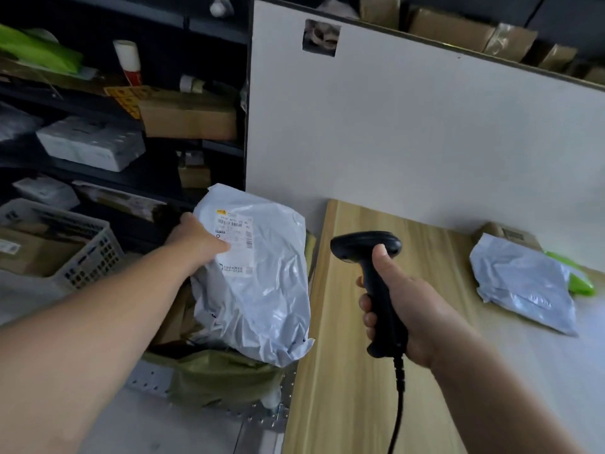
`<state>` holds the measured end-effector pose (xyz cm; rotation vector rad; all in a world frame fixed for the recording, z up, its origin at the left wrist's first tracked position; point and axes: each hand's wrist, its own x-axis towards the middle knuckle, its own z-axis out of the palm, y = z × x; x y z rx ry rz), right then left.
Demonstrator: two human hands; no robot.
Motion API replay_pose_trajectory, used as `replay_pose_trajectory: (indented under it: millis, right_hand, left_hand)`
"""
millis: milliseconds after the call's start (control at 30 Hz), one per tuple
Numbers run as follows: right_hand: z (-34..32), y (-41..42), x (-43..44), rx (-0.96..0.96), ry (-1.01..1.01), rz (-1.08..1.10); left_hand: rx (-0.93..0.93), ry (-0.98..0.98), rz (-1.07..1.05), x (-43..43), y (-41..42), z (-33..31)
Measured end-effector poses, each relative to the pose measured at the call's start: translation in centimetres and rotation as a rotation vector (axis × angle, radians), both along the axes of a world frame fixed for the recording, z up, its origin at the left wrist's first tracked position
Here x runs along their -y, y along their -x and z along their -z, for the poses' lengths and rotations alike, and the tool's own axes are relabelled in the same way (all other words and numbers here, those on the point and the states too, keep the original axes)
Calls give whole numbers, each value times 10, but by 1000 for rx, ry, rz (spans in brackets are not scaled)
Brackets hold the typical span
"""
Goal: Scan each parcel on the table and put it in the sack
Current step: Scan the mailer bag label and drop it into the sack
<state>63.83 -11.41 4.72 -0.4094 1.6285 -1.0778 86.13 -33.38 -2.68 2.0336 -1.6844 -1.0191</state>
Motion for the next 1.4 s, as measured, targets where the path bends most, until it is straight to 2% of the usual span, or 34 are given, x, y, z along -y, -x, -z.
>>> replay_pose_trajectory:
  millis: [67,167,233,367,533,833,1100,1267,1400]
  right_hand:
    - [8,-1,1,0,-18,7]
    - [17,0,4,9,-31,13]
    - [21,1,5,20,-37,12]
    - [29,5,10,25,-47,-12]
    - [41,12,18,39,-47,-41]
    - [58,24,31,48,-59,-74]
    - [74,32,36,70,-79,-47]
    - [73,31,29,61,-89,-42]
    - [64,28,13,43,-106,-23]
  left_hand:
    - [184,86,142,-6,4,8]
    - [579,277,461,-13,14,14]
    - [708,356,704,-18,25,16]
    - [731,259,964,-23,48,28]
    - [805,87,1020,-12,54,59]
    - [648,131,1038,6,44,127]
    - [663,224,1048,13,51,163]
    - [678,231,1055,13,52,170]
    - [589,193,1067,10,53,156]
